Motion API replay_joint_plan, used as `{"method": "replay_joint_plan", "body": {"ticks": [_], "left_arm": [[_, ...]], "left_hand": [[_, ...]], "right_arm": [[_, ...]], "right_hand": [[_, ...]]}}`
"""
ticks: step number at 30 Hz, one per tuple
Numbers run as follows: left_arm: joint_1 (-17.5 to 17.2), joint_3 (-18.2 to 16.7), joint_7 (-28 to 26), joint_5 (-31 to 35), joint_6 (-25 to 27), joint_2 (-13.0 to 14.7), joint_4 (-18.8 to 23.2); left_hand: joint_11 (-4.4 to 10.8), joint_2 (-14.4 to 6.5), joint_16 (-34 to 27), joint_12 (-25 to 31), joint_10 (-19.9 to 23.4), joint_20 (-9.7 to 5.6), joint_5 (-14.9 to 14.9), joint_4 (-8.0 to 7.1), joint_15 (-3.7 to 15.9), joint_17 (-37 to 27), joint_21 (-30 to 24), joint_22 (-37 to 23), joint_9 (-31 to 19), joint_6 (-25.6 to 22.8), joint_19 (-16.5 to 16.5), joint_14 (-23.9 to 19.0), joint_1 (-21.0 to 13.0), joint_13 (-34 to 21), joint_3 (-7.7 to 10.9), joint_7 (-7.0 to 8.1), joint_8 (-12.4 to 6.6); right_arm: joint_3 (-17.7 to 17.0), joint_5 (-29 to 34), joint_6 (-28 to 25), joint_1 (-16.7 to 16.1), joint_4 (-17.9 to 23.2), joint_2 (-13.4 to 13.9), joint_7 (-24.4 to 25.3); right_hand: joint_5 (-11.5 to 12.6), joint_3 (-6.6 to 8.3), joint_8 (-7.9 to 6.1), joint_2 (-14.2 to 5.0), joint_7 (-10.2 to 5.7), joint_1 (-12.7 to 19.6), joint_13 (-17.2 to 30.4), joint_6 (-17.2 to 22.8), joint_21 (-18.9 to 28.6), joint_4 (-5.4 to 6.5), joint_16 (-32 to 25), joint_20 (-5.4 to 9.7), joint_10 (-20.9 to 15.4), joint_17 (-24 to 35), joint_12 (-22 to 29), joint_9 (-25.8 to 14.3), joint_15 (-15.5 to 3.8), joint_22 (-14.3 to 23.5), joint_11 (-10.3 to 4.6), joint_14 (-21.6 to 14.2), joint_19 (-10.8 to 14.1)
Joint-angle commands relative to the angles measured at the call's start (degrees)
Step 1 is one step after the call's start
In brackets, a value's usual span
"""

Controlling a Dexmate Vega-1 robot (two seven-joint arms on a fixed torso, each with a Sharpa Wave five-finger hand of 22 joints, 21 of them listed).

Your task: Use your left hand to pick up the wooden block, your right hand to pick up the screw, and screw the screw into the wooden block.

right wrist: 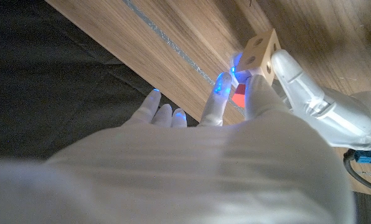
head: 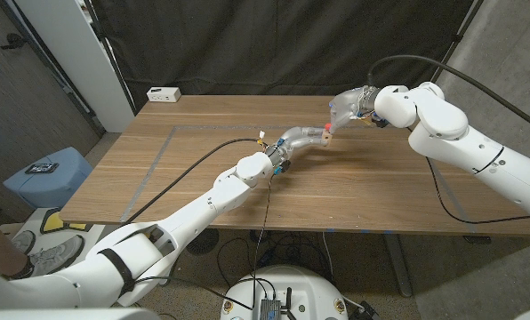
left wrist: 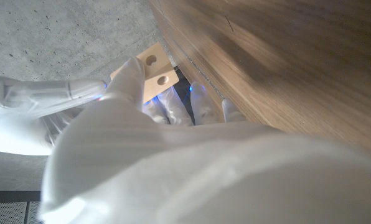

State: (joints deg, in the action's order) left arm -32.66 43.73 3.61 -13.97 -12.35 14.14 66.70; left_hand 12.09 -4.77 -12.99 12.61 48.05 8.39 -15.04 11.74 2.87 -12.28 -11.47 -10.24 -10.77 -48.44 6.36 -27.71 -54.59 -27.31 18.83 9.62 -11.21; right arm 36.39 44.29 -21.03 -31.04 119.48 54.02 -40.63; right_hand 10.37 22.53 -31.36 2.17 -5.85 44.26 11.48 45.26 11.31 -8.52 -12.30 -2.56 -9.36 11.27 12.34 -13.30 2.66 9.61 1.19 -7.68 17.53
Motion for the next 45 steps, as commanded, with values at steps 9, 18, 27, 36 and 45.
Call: {"method": "replay_joint_plan", "body": {"ticks": [9,18,27,36,45], "left_arm": [[0.58,0.17,0.46,-0.16,-0.18,-0.59,-1.25],[0.82,0.24,0.79,-0.25,-0.23,-0.74,-1.61],[0.72,0.26,0.70,-0.20,-0.04,-0.64,-1.27],[0.47,0.26,0.40,-0.14,0.22,-0.53,-0.81],[0.45,0.33,0.33,-0.13,0.35,-0.64,-0.81]], "left_hand": [[-0.10,-1.38,-0.29,0.74,0.61,0.19,-0.23,-2.78,2.78,-0.10,-0.45,-0.34,-0.29,-1.30,0.46,-0.06,0.60,-2.07,3.16,-0.65,-0.36],[-0.07,-1.36,-0.30,0.76,0.62,0.20,-0.23,-2.77,2.80,-0.09,-0.45,-0.34,-0.29,-1.23,0.46,-0.08,0.63,-2.07,3.17,-0.60,-0.33],[-0.08,-1.32,-0.31,0.75,0.59,0.07,-0.24,-2.75,2.84,-0.08,-0.48,-0.34,-0.29,-1.38,0.53,-0.14,0.64,-2.04,3.20,-0.66,-0.38],[-0.10,-1.37,-0.28,0.75,0.55,0.05,-0.26,-2.74,2.77,-0.07,-0.47,-0.34,-0.29,-1.17,0.53,-0.08,0.63,-2.04,3.27,-0.76,-0.30],[-0.18,-1.50,-0.31,0.78,0.57,0.01,-0.26,-2.84,2.76,-0.11,-0.48,-0.34,-0.29,-1.19,0.56,-0.07,0.75,-2.03,3.30,-0.77,-0.30]], "right_arm": [[0.44,0.48,-0.27,0.68,-0.34,-0.17,-2.13],[-0.06,0.09,0.31,0.39,0.25,0.24,-1.57],[-0.23,-0.11,1.01,0.31,0.36,0.32,-1.19],[-0.44,0.06,1.42,-0.06,0.37,0.33,-0.32],[-0.46,0.20,1.30,-0.30,0.28,0.22,-0.26]], "right_hand": [[-0.04,-0.42,3.68,0.64,1.19,-1.56,0.07,-8.68,-0.53,0.18,0.56,-0.62,2.64,0.09,-1.35,0.18,1.10,0.17,2.26,1.16,-1.01],[0.08,-0.12,4.70,0.82,0.65,-1.10,0.13,-11.04,-0.57,-0.28,0.82,-0.98,4.37,0.00,-1.73,0.19,1.41,0.18,1.99,1.70,-1.53],[0.13,0.24,4.94,0.77,-1.20,-0.28,0.15,-11.29,-0.53,-0.67,0.92,-1.22,4.98,-0.13,-1.70,0.23,1.62,0.17,1.46,1.85,-1.64],[0.15,0.80,3.77,0.11,-2.57,0.82,0.15,-8.03,-0.40,-0.80,0.78,-1.24,4.85,-0.16,-1.35,0.26,1.38,0.17,0.39,1.66,-1.46],[0.10,0.93,2.83,-0.12,-2.70,1.28,0.14,-5.65,-0.29,-0.80,0.67,-1.09,4.28,-0.15,-1.06,0.26,1.17,0.16,-0.19,1.49,-1.17]]}}
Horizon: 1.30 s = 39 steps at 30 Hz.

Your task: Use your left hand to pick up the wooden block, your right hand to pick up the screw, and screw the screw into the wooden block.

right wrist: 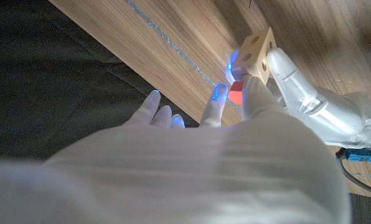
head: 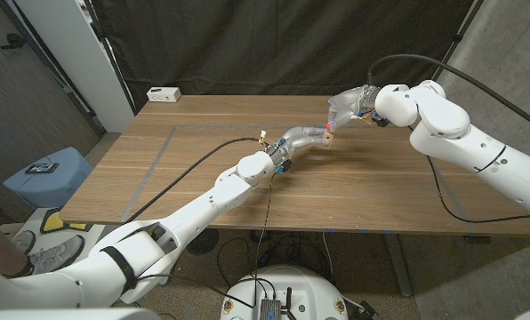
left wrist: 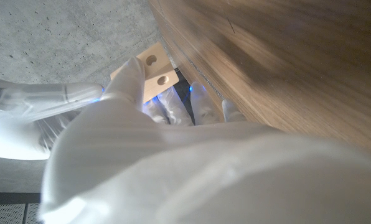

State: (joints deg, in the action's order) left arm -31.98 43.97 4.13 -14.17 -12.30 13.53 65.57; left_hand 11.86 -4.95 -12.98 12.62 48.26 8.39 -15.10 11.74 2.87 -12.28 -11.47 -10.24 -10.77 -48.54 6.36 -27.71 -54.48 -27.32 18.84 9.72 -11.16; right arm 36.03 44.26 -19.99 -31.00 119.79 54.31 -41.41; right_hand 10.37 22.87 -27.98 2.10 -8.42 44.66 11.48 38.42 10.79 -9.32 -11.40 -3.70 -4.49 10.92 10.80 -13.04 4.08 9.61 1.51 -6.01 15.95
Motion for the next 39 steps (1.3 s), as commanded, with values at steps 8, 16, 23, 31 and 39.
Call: {"method": "replay_joint_plan", "body": {"ticks": [8,16,23,31,39], "left_arm": [[-0.28,0.12,-0.34,0.15,0.31,-0.03,0.40],[-0.36,0.10,-0.46,0.14,0.35,-0.03,0.50],[-0.32,0.11,-0.32,0.03,0.55,-0.03,0.47],[-0.25,0.08,-0.24,-0.05,0.50,-0.06,0.25],[-0.06,0.07,0.05,-0.22,0.29,-0.21,-0.21]], "left_hand": [[0.09,-1.33,-0.28,0.78,0.36,0.10,-0.22,-2.90,2.74,-0.07,-0.47,-0.34,-0.29,-1.07,0.54,-0.10,0.77,-2.03,3.37,-0.90,-0.33],[-0.04,-1.32,-0.26,0.83,0.46,0.00,-0.23,-2.97,2.67,-0.04,-0.47,-0.34,-0.29,-1.22,0.55,-0.16,0.96,-2.02,3.43,-0.92,-0.39],[-0.01,-1.32,-0.20,0.83,0.42,0.00,-0.24,-3.04,2.66,0.00,-0.47,-0.34,-0.28,-1.04,0.55,-0.13,1.16,-2.02,3.49,-0.94,-0.31],[-0.03,-1.48,-0.16,0.79,0.33,0.01,-0.28,-3.12,2.68,0.01,-0.46,-0.34,-0.28,-1.07,0.54,-0.12,1.30,-2.00,3.64,-1.02,-0.32],[-0.12,-1.52,-0.16,0.81,0.35,0.14,-0.29,-3.07,2.57,0.02,-0.45,-0.34,-0.28,-0.95,0.50,-0.11,1.36,-2.00,3.73,-1.04,-0.27]], "right_arm": [[-0.30,-0.01,0.31,-0.64,-0.12,0.06,0.83],[-0.38,0.21,0.08,-0.88,0.02,0.05,1.27],[-0.30,0.41,-0.19,-0.89,-0.04,-0.09,1.23],[-0.23,0.67,-0.62,-1.06,-0.18,-0.32,1.67],[-0.04,1.12,-1.65,-1.17,-0.07,-0.63,1.54]], "right_hand": [[0.06,0.71,-1.24,-0.22,-0.04,1.34,0.12,2.87,0.24,-0.05,-0.31,0.09,-1.39,0.22,0.76,0.01,-0.37,0.15,-0.99,-0.35,0.51],[0.00,0.70,-1.97,-0.47,-0.03,1.46,0.09,4.65,0.35,0.13,-0.52,0.33,-2.45,0.29,1.07,0.02,-0.72,0.15,-1.30,-0.74,0.88],[-0.04,0.61,-2.42,-0.49,0.41,1.44,0.08,5.76,0.40,0.22,-0.66,0.38,-2.95,0.32,1.16,0.05,-0.80,0.15,-1.44,-1.08,1.14],[-0.16,0.31,-3.08,-0.57,0.64,0.89,0.05,7.42,0.51,0.60,-0.87,0.61,-4.04,0.41,1.37,0.08,-1.07,0.14,-1.80,-1.59,1.68],[-0.33,-0.76,-3.69,-0.16,1.39,-1.20,0.02,9.00,0.68,1.47,-1.23,0.99,-5.94,0.56,1.73,0.13,-1.44,0.15,-1.54,-2.62,2.69]]}}
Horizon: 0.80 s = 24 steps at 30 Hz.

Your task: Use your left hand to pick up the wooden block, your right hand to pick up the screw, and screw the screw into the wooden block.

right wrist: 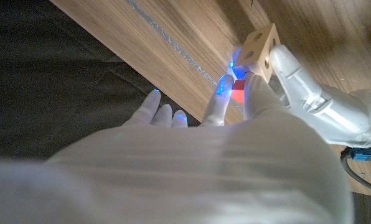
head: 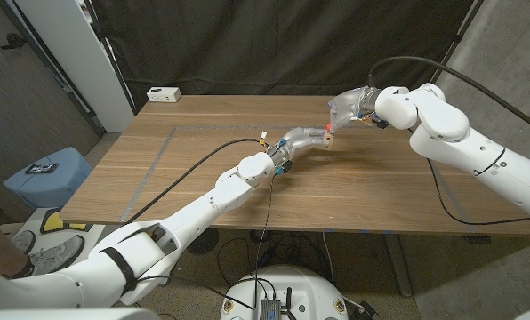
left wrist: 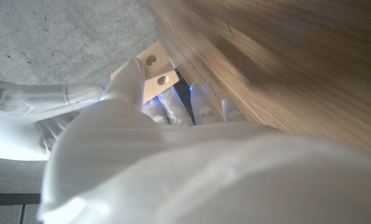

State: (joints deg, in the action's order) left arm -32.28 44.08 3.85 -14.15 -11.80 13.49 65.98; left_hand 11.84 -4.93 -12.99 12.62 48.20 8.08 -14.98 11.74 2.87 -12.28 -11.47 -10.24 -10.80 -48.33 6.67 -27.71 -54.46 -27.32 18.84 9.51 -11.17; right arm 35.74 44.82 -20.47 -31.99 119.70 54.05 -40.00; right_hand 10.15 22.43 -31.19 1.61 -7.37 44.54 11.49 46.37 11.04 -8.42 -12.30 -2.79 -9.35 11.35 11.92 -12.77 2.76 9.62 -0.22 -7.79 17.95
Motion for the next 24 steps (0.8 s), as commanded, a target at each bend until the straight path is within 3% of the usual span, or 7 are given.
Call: {"method": "replay_joint_plan", "body": {"ticks": [1,14,20,24], "left_arm": [[0.26,-0.03,0.39,-0.23,-0.25,-0.15,-0.67],[0.19,-0.09,0.43,-0.35,-0.07,-0.07,-0.48],[0.25,-0.10,0.57,-0.43,-0.19,-0.12,-0.64],[0.30,-0.12,0.59,-0.49,-0.22,-0.20,-0.81]], "left_hand": [[-0.08,-1.57,-0.15,0.81,0.41,0.47,-0.41,-3.08,2.60,0.00,-0.46,-0.34,-0.25,-1.19,0.21,-0.07,1.35,-2.00,3.73,-0.86,-0.28],[-0.18,-1.76,-0.07,0.79,0.34,0.51,-0.49,-3.08,2.55,0.09,-0.49,-0.34,-0.25,-1.30,0.32,-0.12,1.48,-1.98,4.07,-1.02,-0.31],[-0.12,-1.83,-0.12,0.79,0.34,0.55,-0.49,-3.07,2.49,0.07,-0.49,-0.34,-0.25,-1.24,0.32,-0.20,1.53,-1.97,4.15,-0.95,-0.29],[-0.11,-1.84,-0.19,0.81,0.37,0.55,-0.50,-3.06,2.47,0.07,-0.49,-0.34,-0.25,-1.28,0.33,-0.39,1.57,-1.97,4.19,-0.86,-0.30]], "right_arm": [[0.25,0.54,-1.31,-0.22,0.04,-0.42,0.12],[0.62,0.25,-2.59,-0.13,0.02,-0.88,-0.52],[1.02,1.16,-3.78,-0.36,0.01,-1.26,0.25],[1.43,2.68,-4.77,-0.66,0.18,-1.44,1.01]], "right_hand": [[-0.12,-0.42,-0.49,0.37,0.47,-1.26,0.02,1.09,0.46,0.64,-0.37,0.09,-1.13,0.13,0.61,-0.14,-0.18,0.15,0.20,-0.94,0.80],[-0.21,-3.25,-1.71,1.85,2.74,-7.06,-0.02,4.46,0.57,2.63,-0.76,0.29,-3.43,0.31,0.75,-0.06,-0.69,0.18,1.44,-2.59,2.36],[-0.10,-5.25,-3.29,2.38,4.66,-11.77,-0.04,8.70,0.55,4.25,-1.08,0.32,-5.92,0.47,1.01,0.01,-0.86,0.22,2.04,-4.01,3.26],[-0.07,-5.95,-4.51,2.28,5.17,-13.58,-0.07,12.18,0.67,4.70,-1.41,0.49,-8.56,0.47,1.50,0.19,-1.14,0.23,1.91,-5.45,4.25]]}}
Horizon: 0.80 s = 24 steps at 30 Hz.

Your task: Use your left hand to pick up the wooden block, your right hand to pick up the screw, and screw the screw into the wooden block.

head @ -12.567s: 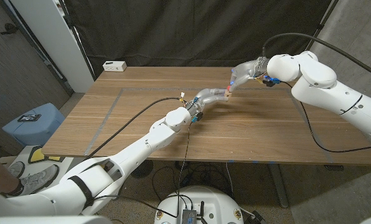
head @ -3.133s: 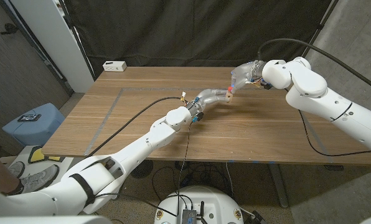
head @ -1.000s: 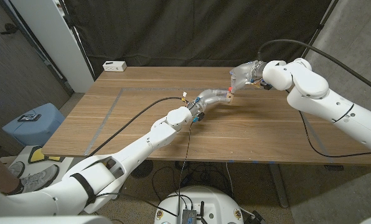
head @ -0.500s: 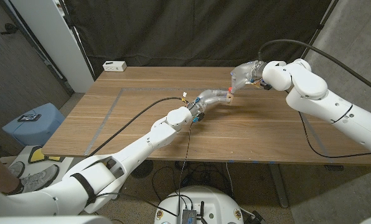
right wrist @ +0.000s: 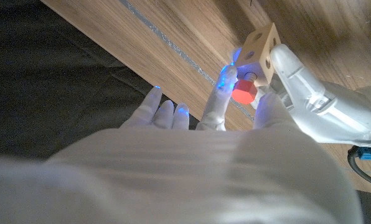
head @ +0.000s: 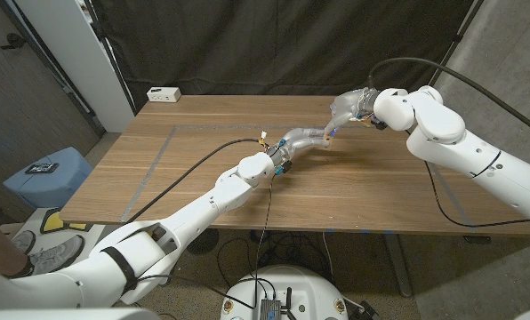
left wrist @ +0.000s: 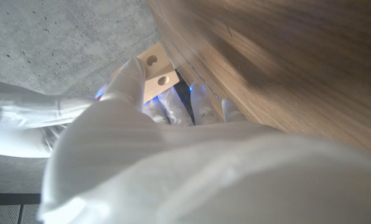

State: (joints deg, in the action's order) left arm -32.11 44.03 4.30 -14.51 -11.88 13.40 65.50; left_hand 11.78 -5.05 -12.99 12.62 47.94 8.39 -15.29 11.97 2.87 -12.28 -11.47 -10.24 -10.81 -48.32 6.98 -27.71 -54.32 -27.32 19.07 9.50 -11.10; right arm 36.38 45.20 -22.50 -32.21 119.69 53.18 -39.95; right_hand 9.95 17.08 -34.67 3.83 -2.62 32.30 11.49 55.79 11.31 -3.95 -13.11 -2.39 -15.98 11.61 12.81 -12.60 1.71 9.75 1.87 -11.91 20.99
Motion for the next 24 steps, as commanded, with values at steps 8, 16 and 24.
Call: {"method": "replay_joint_plan", "body": {"ticks": [8,16,24], "left_arm": [[0.39,-0.04,0.33,-0.17,-0.43,-0.34,-0.97],[0.54,-0.06,0.45,-0.29,-0.52,-0.51,-1.42],[0.78,-0.06,0.73,-0.36,-0.81,-0.64,-1.97]], "left_hand": [[-0.12,-1.76,-0.13,0.79,0.56,0.25,-0.20,-3.30,2.47,0.09,-0.47,-0.34,-0.24,-1.32,-0.02,-0.30,1.55,-1.97,4.07,-0.87,-0.38],[-0.20,-1.76,-0.10,0.82,0.62,0.28,-0.21,-3.24,2.46,0.11,-0.47,-0.34,-0.24,-1.31,-0.02,-0.28,1.60,-1.96,4.18,-0.99,-0.37],[-0.24,-1.78,-0.12,0.81,0.58,0.34,-0.20,-3.23,2.50,0.09,-0.46,-0.34,-0.24,-1.27,-0.06,-0.25,1.68,-1.96,4.22,-1.02,-0.35]], "right_arm": [[1.06,4.92,-4.29,-1.55,0.16,-1.28,3.55],[1.25,5.38,-4.18,-1.11,0.07,-1.29,1.96],[1.59,6.06,-4.05,-0.02,0.24,-1.18,-1.29]], "right_hand": [[0.29,-1.04,-3.41,-0.33,0.70,-2.16,-0.16,10.13,0.76,-0.38,-1.47,0.51,-7.39,-0.04,1.43,0.61,-1.56,0.09,-0.75,-5.34,4.01],[0.34,-1.10,-3.14,-0.51,0.50,-2.13,-0.21,10.40,0.55,-0.85,-1.34,0.74,-8.05,-0.12,1.03,0.97,-2.00,0.10,-1.34,-5.93,4.44],[0.45,-2.24,-1.07,0.31,0.41,-4.13,-0.15,4.94,-0.32,-0.76,-0.13,0.10,-5.36,-0.04,-0.82,0.43,-0.79,0.12,0.14,-4.18,2.78]]}}
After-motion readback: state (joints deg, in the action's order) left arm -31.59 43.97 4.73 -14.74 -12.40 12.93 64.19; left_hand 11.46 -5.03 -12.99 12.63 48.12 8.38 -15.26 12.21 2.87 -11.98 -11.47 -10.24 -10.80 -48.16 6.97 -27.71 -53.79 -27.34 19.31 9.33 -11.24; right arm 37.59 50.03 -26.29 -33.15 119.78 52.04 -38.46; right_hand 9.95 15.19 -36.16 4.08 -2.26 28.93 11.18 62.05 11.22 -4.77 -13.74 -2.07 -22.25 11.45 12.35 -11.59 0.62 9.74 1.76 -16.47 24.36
